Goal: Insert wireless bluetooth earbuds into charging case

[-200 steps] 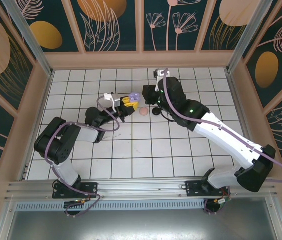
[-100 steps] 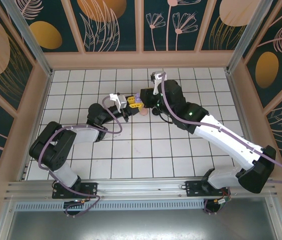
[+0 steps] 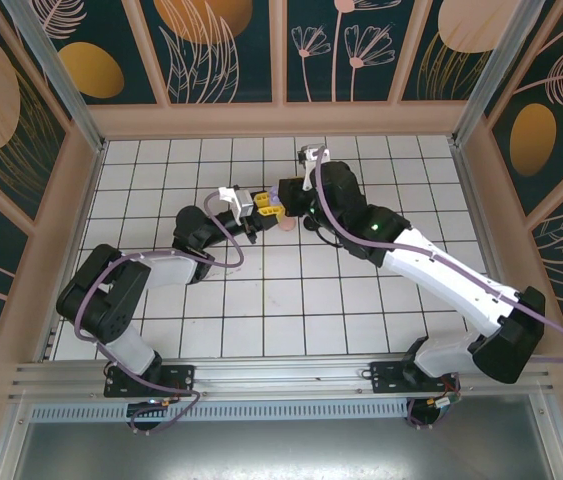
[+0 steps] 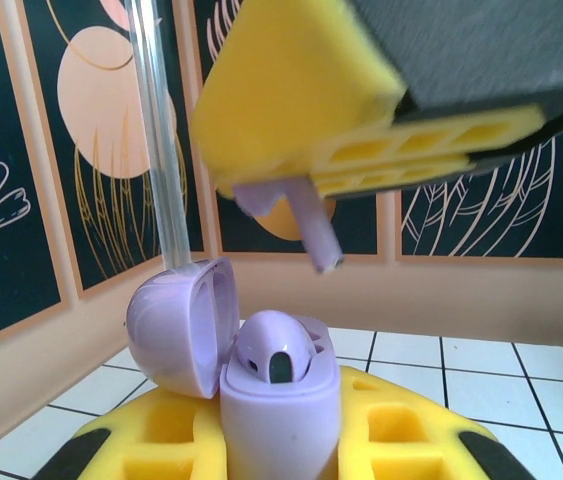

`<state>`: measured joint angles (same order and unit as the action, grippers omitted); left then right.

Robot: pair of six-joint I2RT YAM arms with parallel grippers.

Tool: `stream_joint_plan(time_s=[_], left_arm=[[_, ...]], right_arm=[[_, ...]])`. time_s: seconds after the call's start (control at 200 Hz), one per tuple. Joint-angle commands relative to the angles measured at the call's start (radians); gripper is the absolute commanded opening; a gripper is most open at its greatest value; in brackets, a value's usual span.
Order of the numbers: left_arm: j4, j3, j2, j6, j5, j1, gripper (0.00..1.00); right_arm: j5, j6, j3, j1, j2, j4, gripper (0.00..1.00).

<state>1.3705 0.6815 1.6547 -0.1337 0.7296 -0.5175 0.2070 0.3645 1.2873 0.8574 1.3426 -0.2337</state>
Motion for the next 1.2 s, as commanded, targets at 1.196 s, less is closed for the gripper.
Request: stream_joint_plan(time_s=[1.196], left_arm=[[0.018, 0.04, -0.063, -0.004, -0.004, -0.012, 0.0]], right_arm=[[0.131, -0.008, -0.124, 0.082, 0.067, 0.033, 0.15]])
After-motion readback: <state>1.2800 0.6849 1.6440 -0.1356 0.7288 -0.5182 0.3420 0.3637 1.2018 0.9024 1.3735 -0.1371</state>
